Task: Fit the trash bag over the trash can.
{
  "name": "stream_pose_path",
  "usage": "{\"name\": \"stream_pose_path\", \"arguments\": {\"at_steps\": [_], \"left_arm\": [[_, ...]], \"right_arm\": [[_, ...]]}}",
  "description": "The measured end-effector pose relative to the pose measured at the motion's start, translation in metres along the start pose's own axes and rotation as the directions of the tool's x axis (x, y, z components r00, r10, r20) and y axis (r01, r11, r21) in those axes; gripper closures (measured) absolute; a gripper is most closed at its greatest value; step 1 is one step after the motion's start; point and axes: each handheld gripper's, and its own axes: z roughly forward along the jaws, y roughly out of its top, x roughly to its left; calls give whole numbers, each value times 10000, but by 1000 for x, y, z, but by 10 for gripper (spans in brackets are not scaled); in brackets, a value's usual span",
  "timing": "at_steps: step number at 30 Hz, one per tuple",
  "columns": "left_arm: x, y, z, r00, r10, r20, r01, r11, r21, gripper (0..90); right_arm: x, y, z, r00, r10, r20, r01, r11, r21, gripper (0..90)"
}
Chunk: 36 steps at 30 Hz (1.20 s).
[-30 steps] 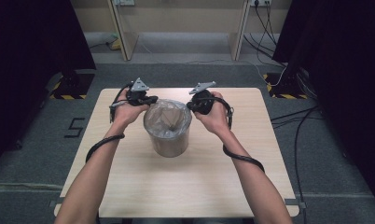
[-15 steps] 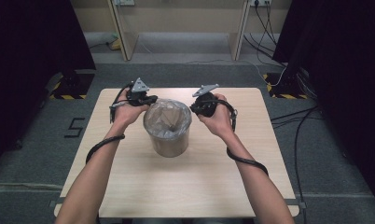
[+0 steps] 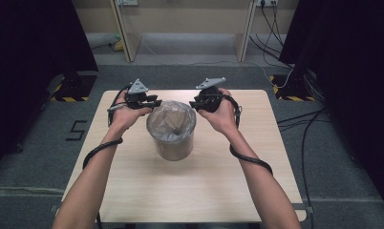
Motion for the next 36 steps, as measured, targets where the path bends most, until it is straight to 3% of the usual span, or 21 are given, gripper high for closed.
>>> {"name": "stream_pose_path", "arguments": {"at_steps": [8,15,21,26,36], "left_arm": [[-1,0,9,9995,29,316,-40,9994,343,763],[0,0,14,9985,-80,536,58,9991,421,862],[1,2,14,9986,-264,455,253,9994,240,894],[2,4,17,9992,-211,337,194,9987,475,897],[4,3,22,9994,-325,136,318,9982,500,898]], "right_arm": [[6,11,14,9992,-122,-372,134,9994,327,667],[2,8,22,9979,-43,-650,85,9979,647,859],[-1,7,20,9988,78,-492,-51,9984,555,900],[-2,6,23,9996,-34,-286,50,9983,576,900],[-2,1,29,9999,-164,-35,166,9977,655,899]]}}
